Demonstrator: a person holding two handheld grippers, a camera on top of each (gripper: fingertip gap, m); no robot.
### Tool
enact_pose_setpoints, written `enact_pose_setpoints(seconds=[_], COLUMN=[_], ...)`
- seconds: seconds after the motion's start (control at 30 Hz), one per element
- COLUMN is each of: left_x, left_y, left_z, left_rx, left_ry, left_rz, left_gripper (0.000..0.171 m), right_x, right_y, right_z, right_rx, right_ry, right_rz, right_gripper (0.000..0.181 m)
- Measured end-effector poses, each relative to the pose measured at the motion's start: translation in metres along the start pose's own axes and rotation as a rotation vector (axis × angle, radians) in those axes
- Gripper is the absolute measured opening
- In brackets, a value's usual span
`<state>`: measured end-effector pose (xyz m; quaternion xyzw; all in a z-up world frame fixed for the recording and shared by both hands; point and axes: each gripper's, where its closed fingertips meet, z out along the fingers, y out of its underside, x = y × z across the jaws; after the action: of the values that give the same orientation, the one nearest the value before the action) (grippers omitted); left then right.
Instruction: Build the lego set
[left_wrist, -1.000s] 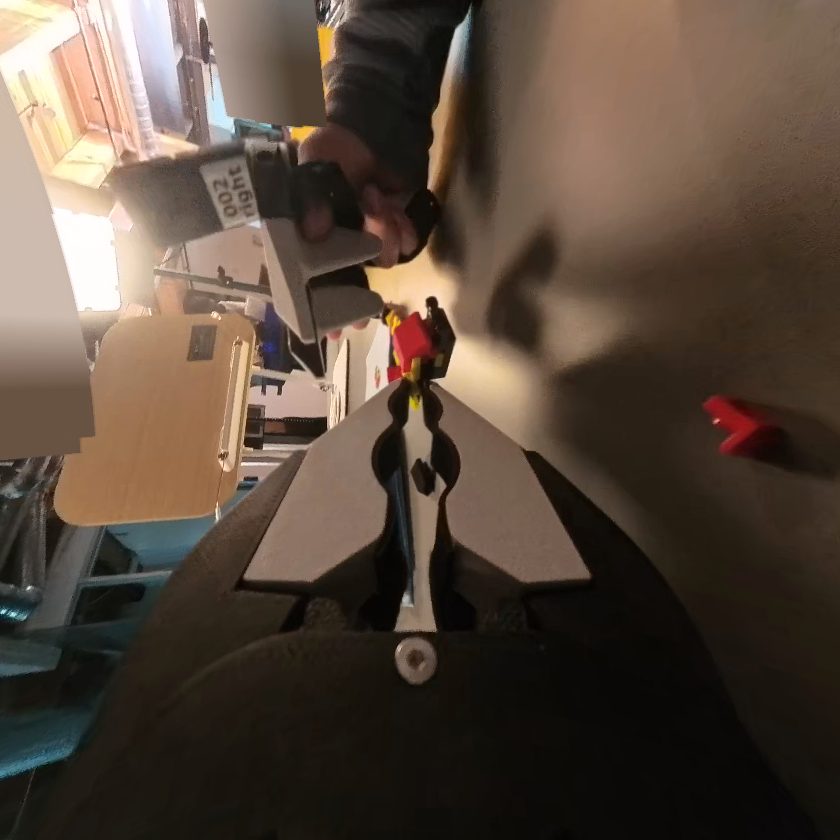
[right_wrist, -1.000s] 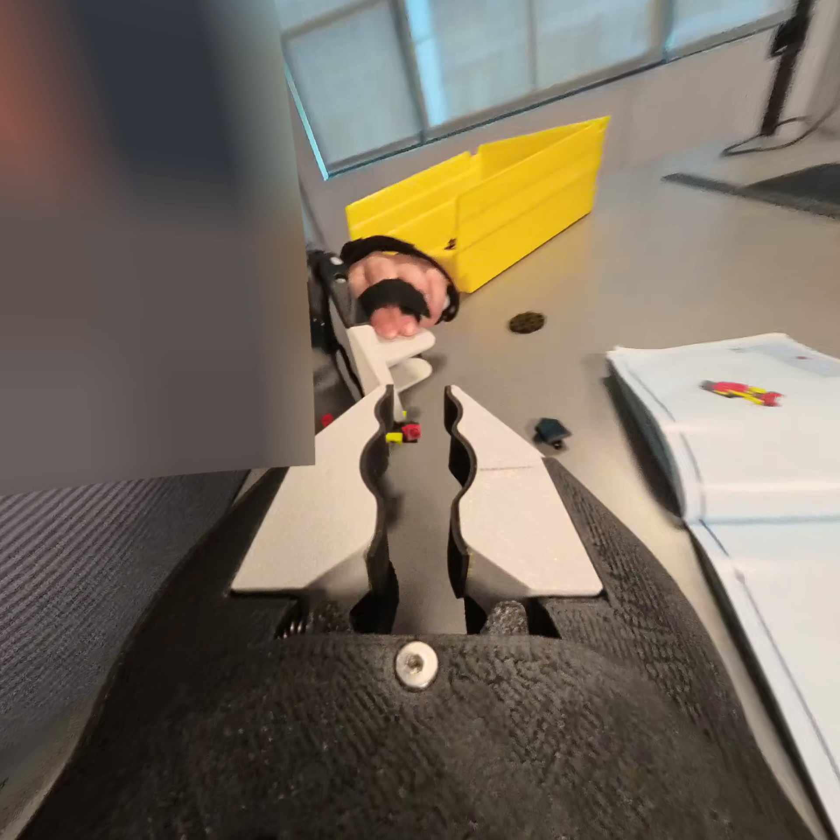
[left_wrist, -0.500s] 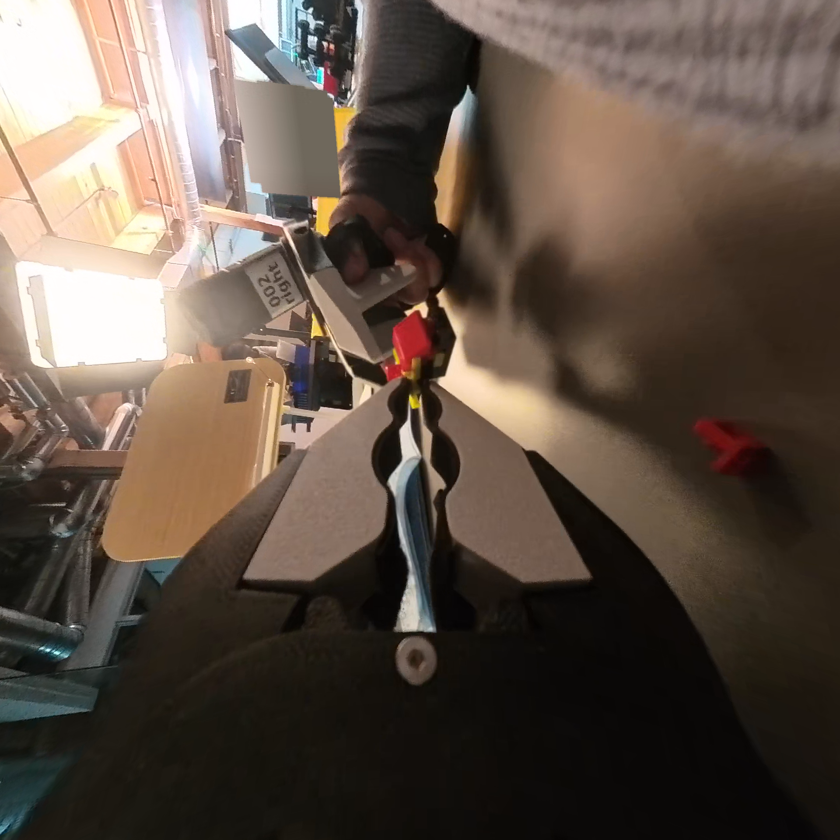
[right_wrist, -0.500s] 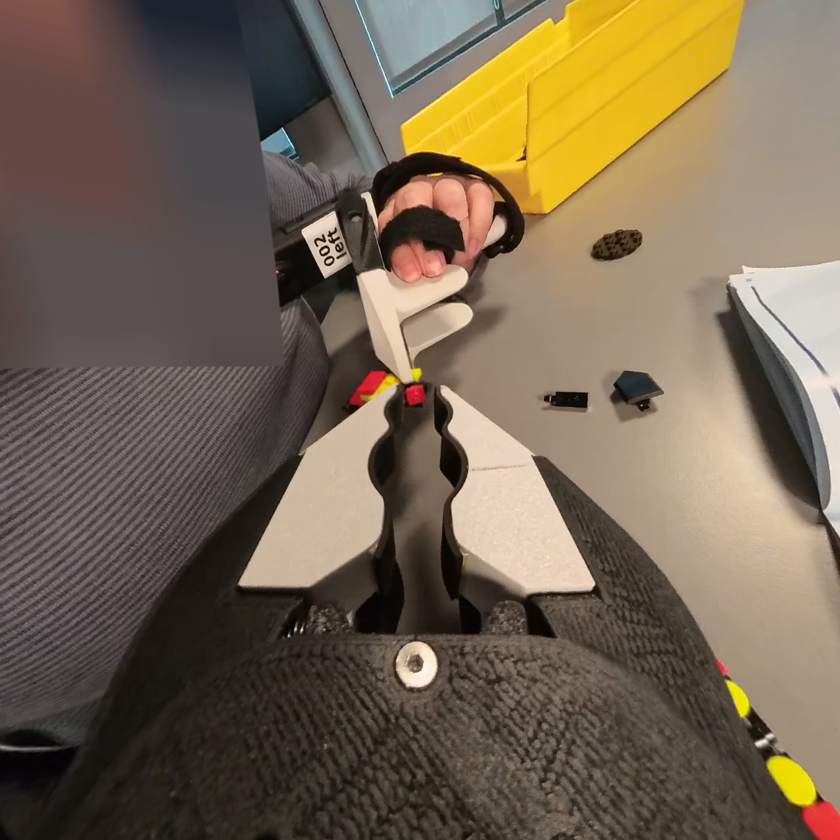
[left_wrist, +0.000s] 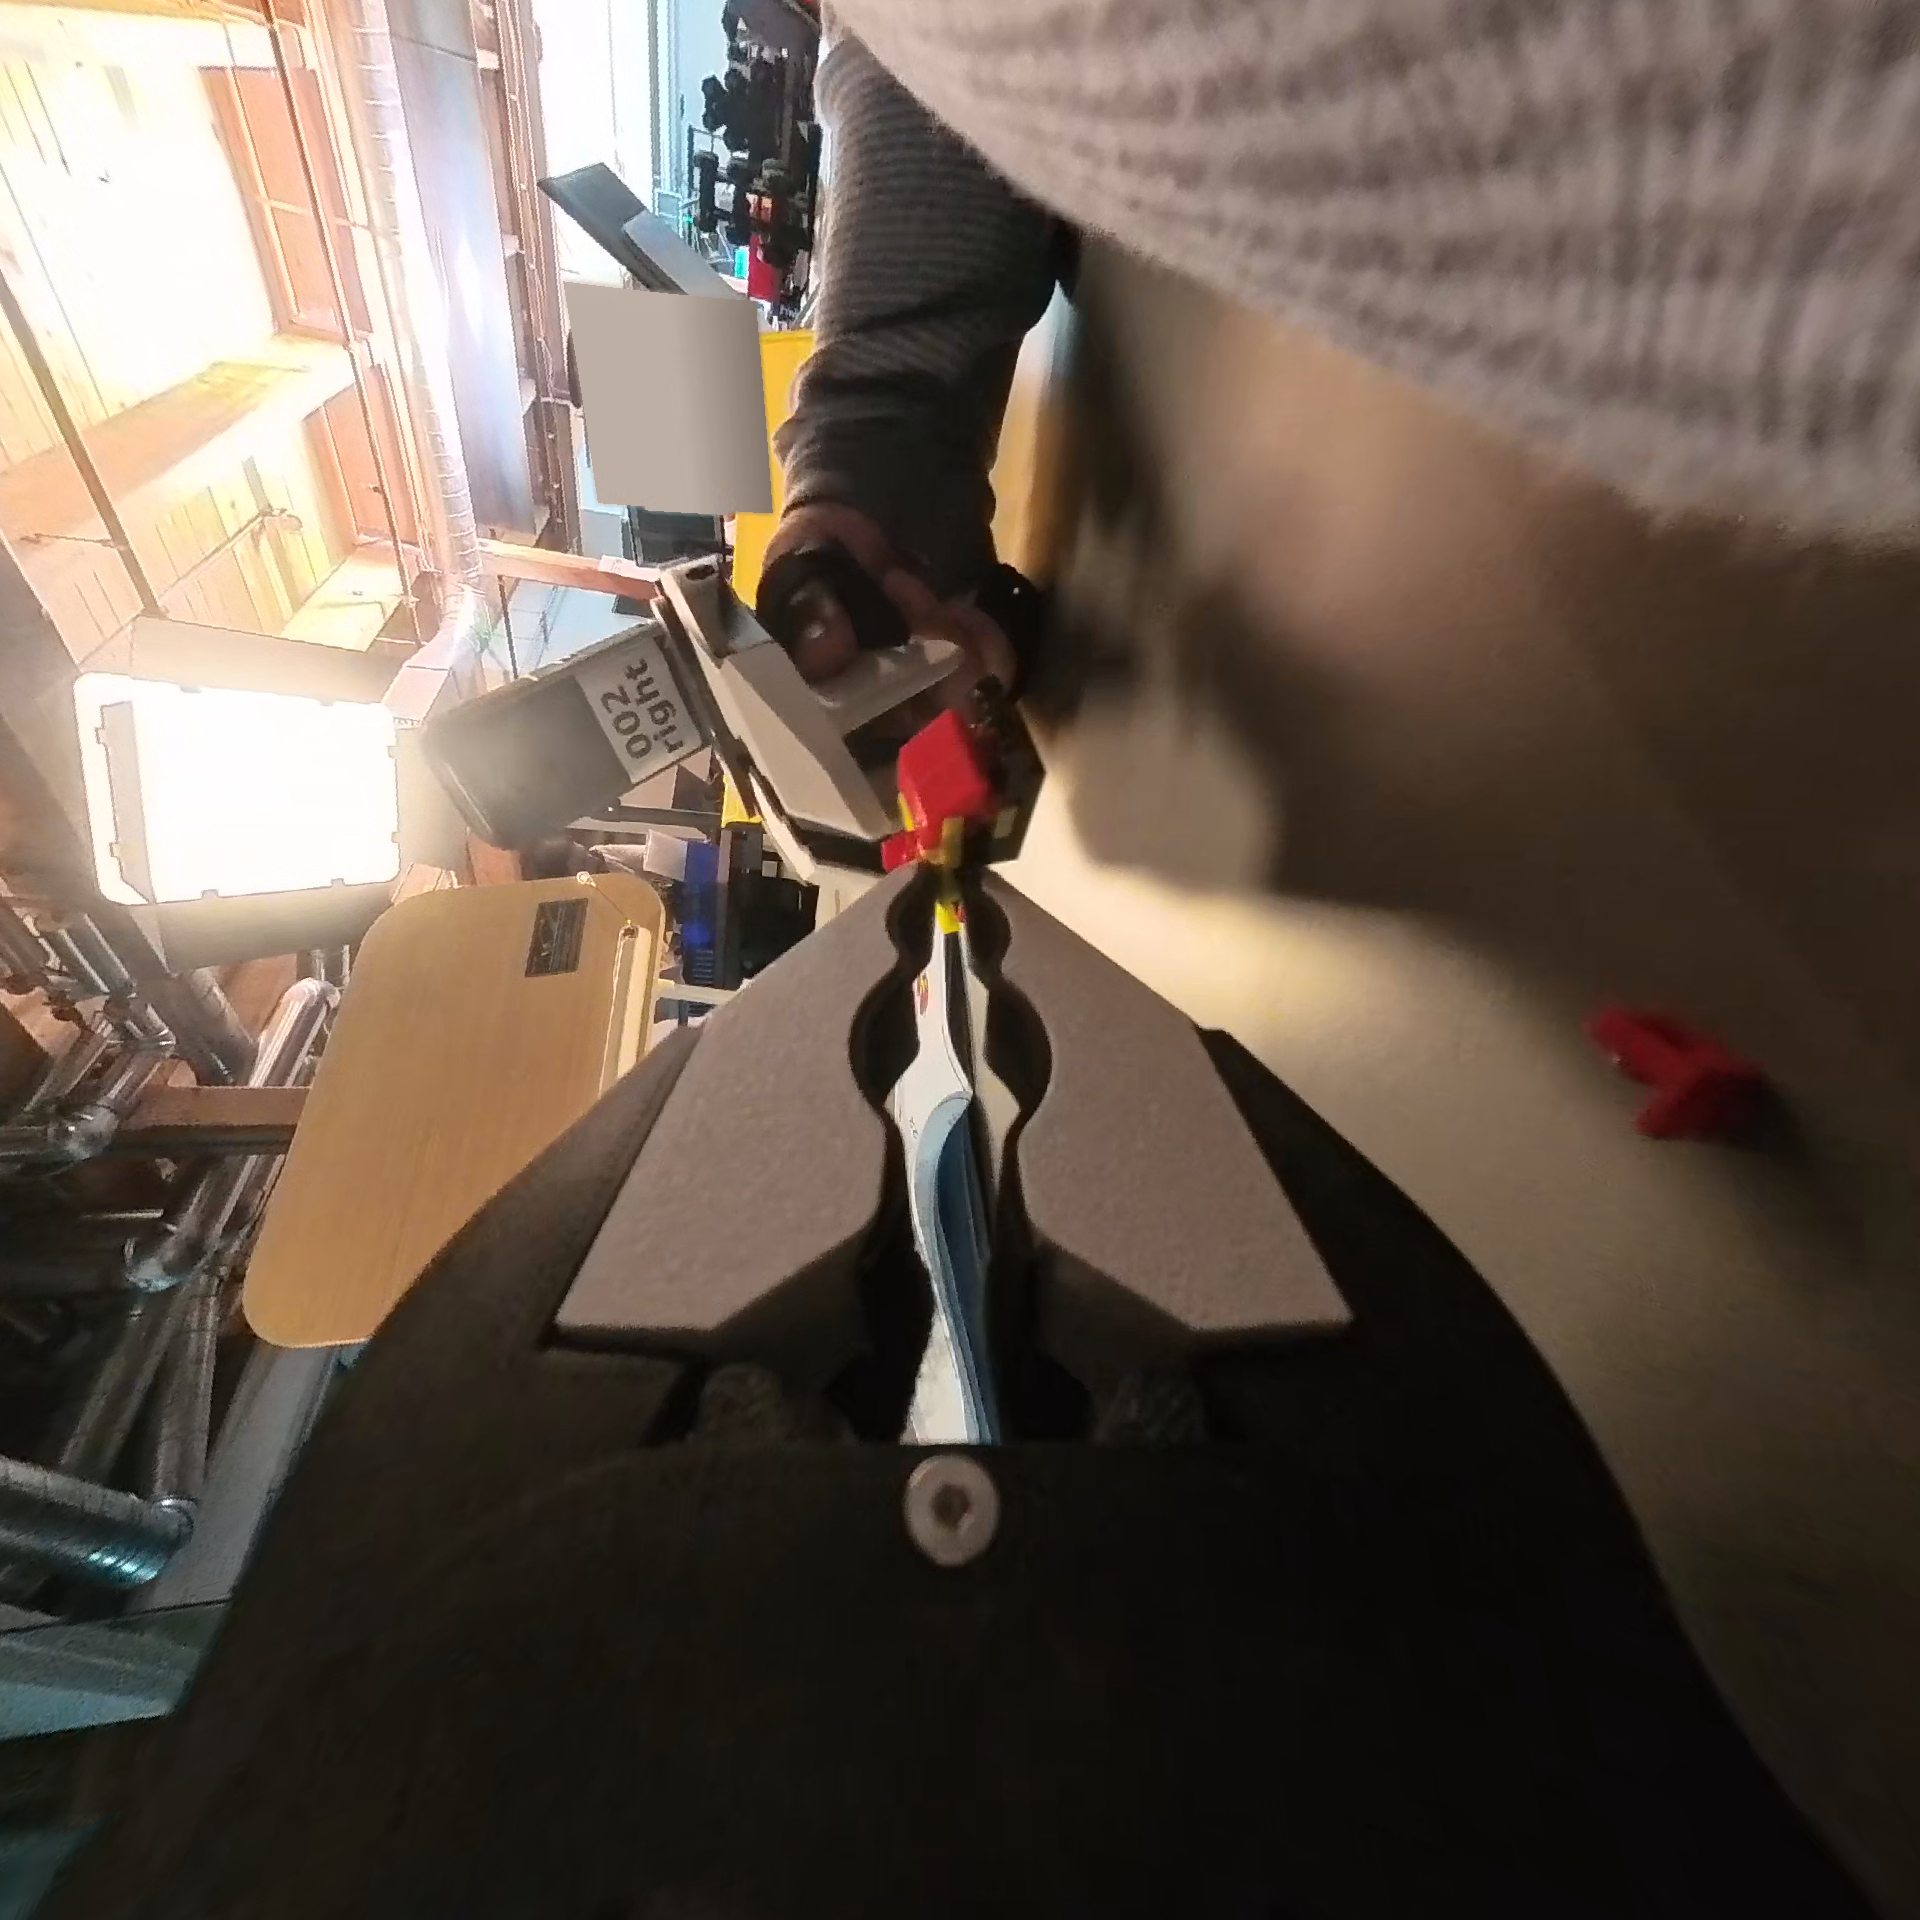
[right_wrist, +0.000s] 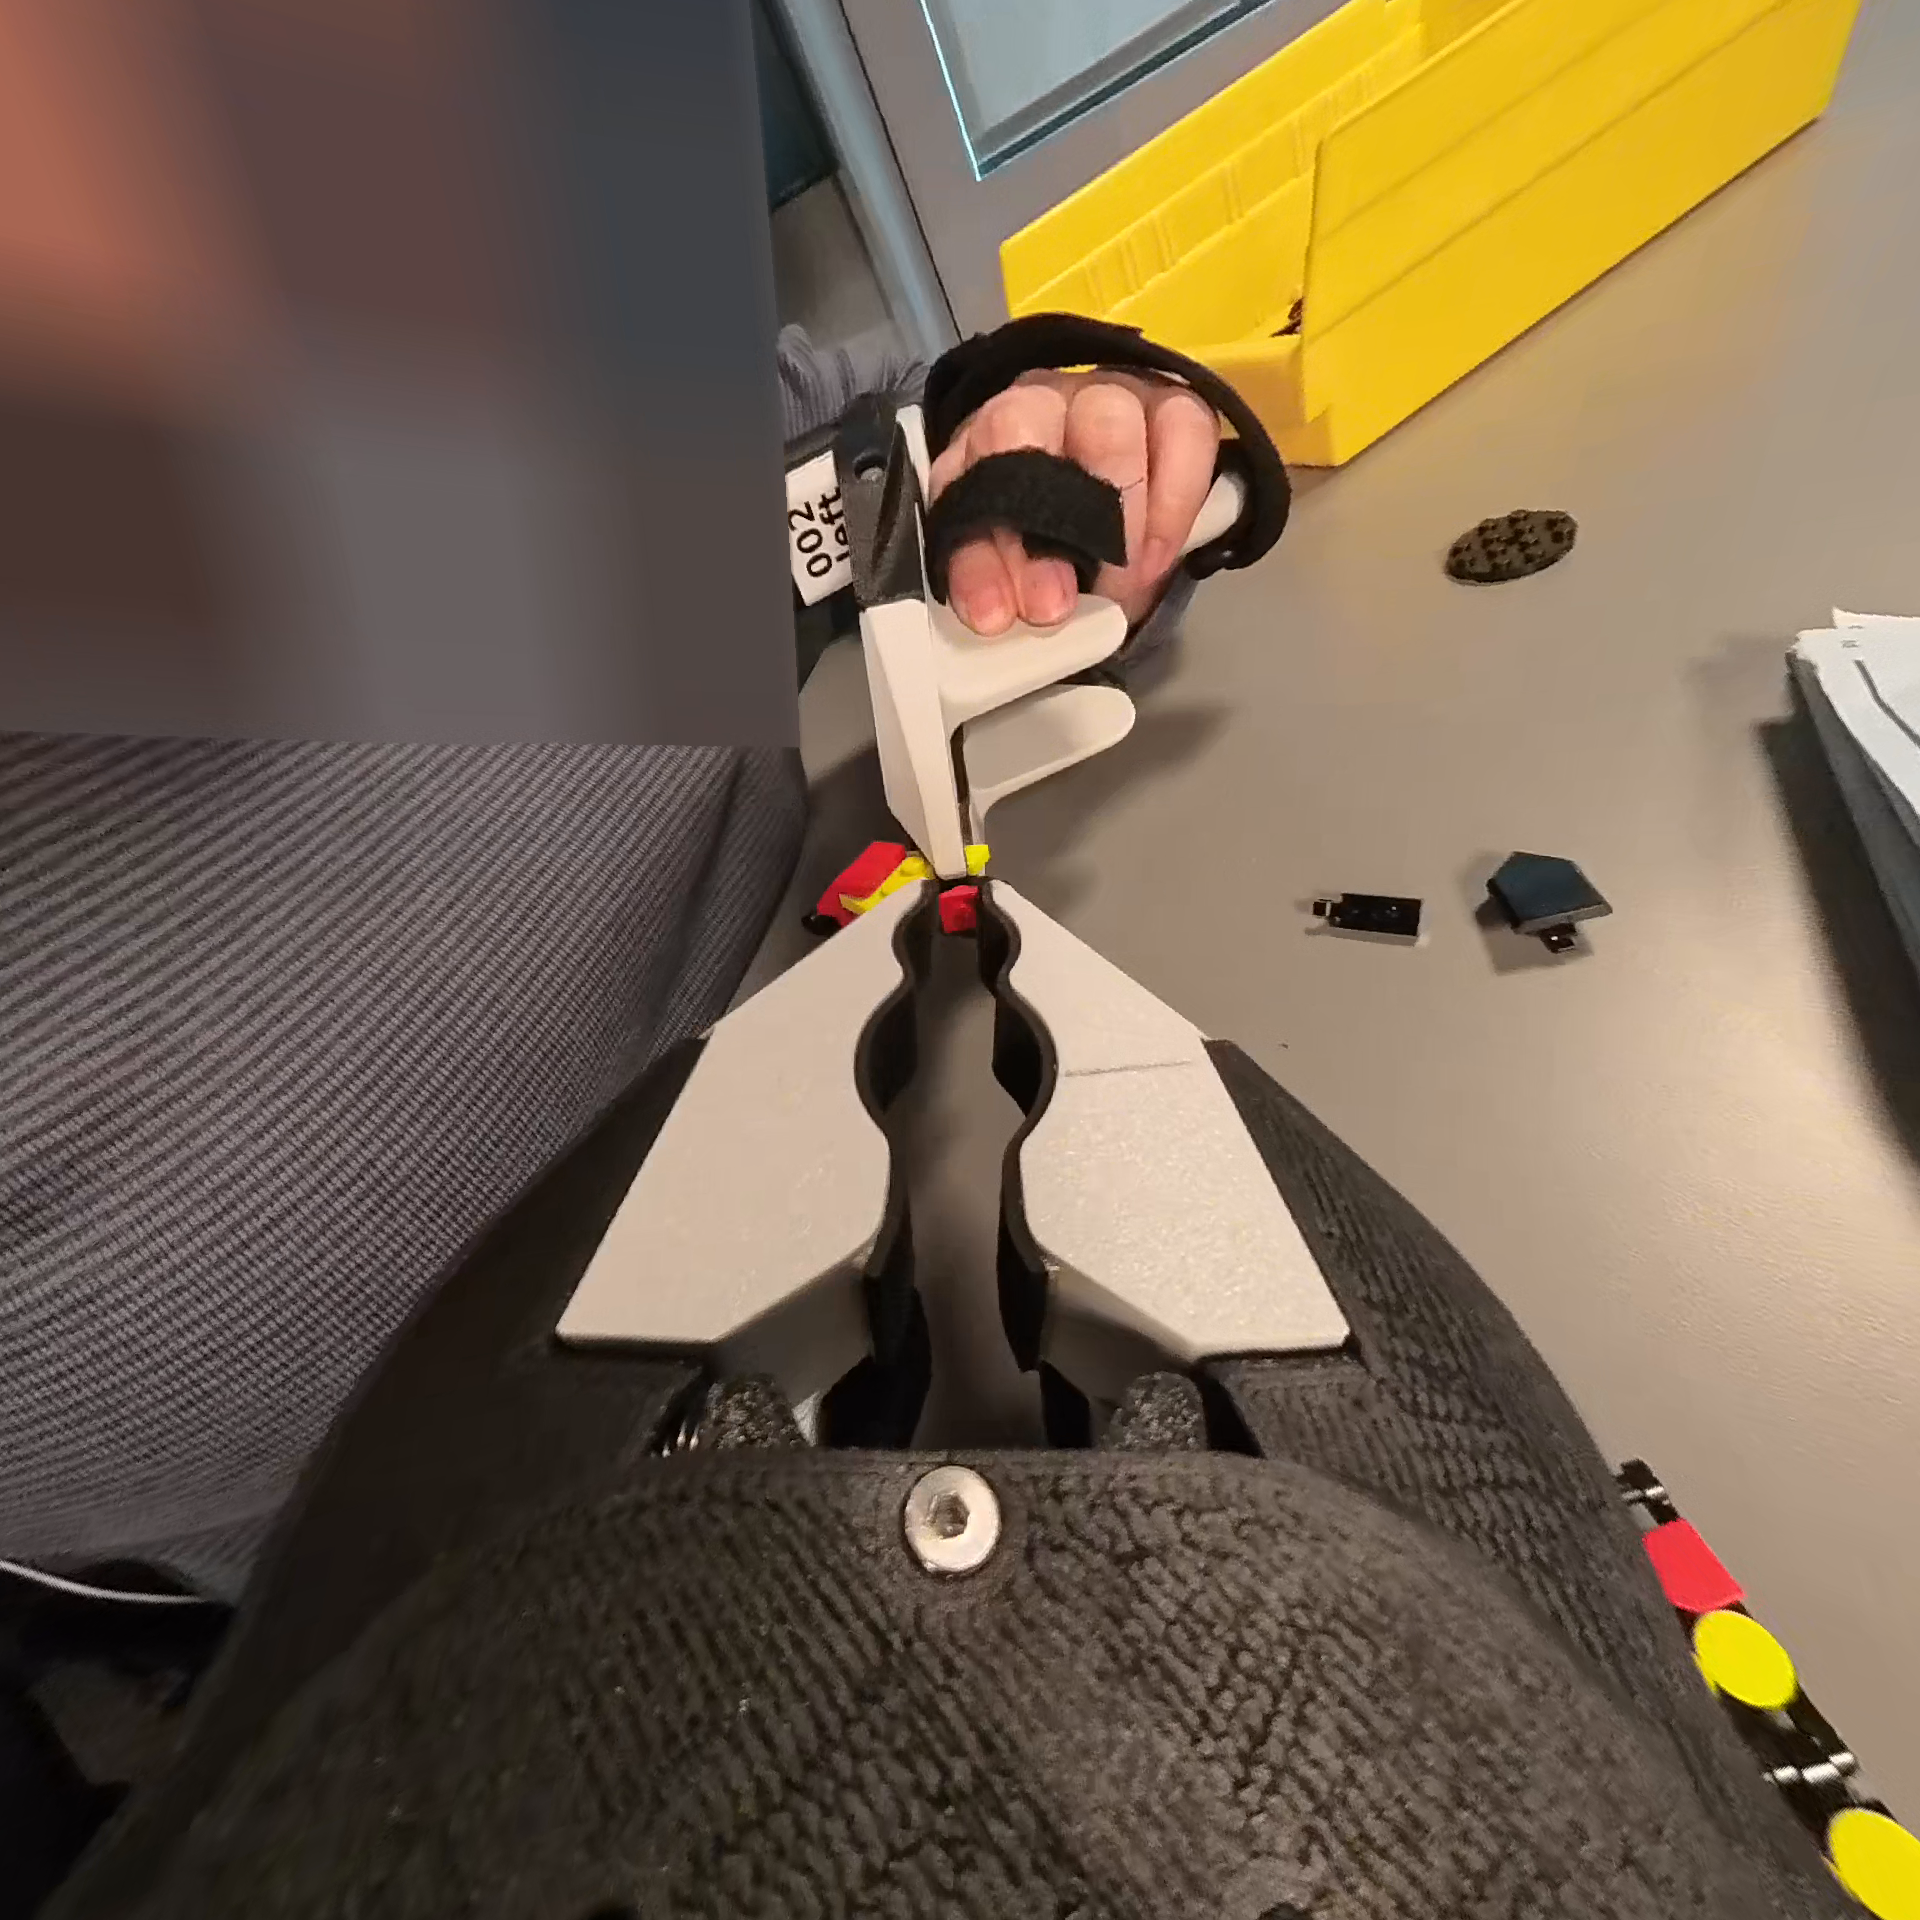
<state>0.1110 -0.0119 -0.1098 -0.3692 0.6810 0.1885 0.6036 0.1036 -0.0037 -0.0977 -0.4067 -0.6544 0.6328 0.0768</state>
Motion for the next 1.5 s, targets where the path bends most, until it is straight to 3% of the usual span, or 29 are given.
enact_pose_setpoints(seconds=[0.47,0.53,0.6,0.87,1.13,1.37,1.5], left_x=[0.003,0.003,0.000,-0.001,-0.001,-0.001,0.001], left_y=[0.001,0.006,0.009,0.009,0.009,0.009,0.010], left_z=[0.000,0.000,0.000,-0.001,-0.001,-0.001,-0.001], left_rx=[-0.044,-0.066,-0.079,-0.084,-0.088,-0.088,-0.087], left_ry=[0.014,0.014,0.001,-0.004,-0.001,0.001,0.011], left_rz=[-0.020,-0.029,-0.034,-0.036,-0.036,-0.037,-0.037], left_gripper=[0.004,0.004,0.004,0.004,0.004,0.004,0.004], right_x=[-0.003,-0.005,-0.003,0.004,0.006,0.005,0.003], right_y=[0.005,0.005,0.006,0.007,0.007,0.008,0.011], right_z=[0.002,0.002,0.003,0.003,0.003,0.004,0.005], right_rx=[-0.034,-0.031,-0.042,-0.082,-0.115,-0.127,-0.116], right_ry=[0.064,0.073,0.118,0.282,0.361,0.379,0.340], right_rz=[-0.078,-0.094,-0.123,-0.288,-0.416,-0.451,-0.363], right_gripper=[0.005,0.021,0.026,0.012,0.009,0.007,0.008])
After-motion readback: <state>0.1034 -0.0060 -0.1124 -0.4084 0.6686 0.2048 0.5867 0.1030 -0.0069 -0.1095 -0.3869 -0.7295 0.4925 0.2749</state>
